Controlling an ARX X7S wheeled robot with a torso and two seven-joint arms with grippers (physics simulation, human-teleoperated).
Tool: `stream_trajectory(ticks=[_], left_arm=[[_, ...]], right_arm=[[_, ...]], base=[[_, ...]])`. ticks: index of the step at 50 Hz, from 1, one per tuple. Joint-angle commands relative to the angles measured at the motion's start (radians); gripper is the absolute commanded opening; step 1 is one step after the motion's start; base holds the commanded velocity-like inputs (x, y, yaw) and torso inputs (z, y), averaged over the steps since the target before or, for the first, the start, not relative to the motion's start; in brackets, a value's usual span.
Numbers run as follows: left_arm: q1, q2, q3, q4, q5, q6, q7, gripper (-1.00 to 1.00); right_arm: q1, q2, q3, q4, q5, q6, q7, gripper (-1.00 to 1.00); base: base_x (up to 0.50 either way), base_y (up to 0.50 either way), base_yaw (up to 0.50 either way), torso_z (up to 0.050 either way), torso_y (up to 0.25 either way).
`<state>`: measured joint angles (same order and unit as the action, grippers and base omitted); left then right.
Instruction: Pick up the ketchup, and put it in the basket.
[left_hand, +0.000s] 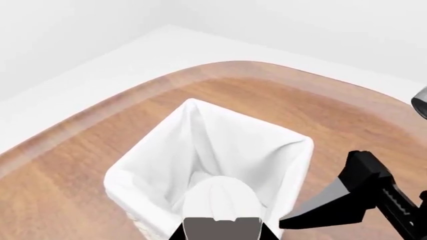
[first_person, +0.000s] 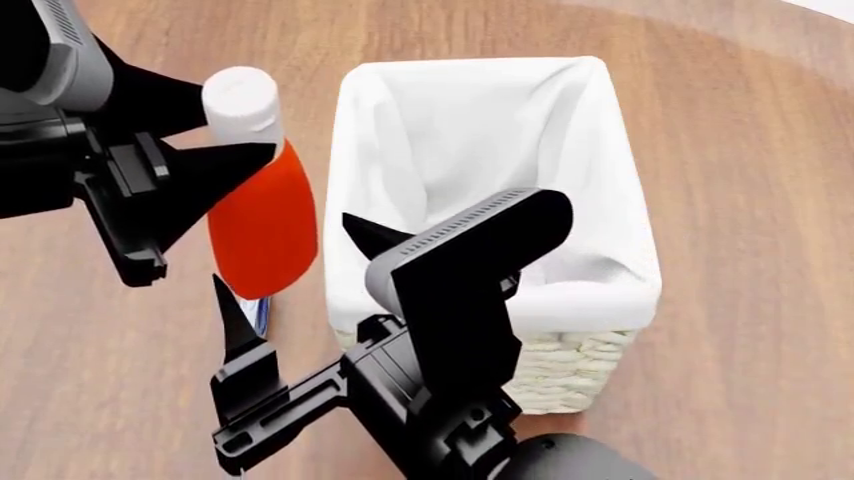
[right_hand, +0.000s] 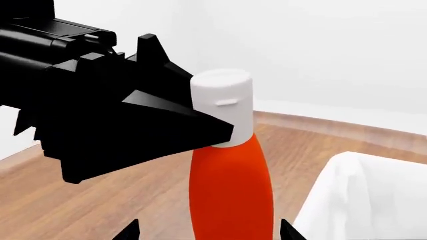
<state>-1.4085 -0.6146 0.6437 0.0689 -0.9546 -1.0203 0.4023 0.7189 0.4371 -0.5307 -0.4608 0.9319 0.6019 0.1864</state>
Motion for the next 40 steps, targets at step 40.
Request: stream_trajectory(ticks=[40], left_arm=[[-0.008,0.028,-0.044,-0.005,-0.049,0.073,0.037,-1.0]], right_arm=[[0.042,-0.086,-0.021,0.175,-0.068,-0.065,-0.083,1.0]], base=[[0.0,0.0,0.0,0.0,0.001]])
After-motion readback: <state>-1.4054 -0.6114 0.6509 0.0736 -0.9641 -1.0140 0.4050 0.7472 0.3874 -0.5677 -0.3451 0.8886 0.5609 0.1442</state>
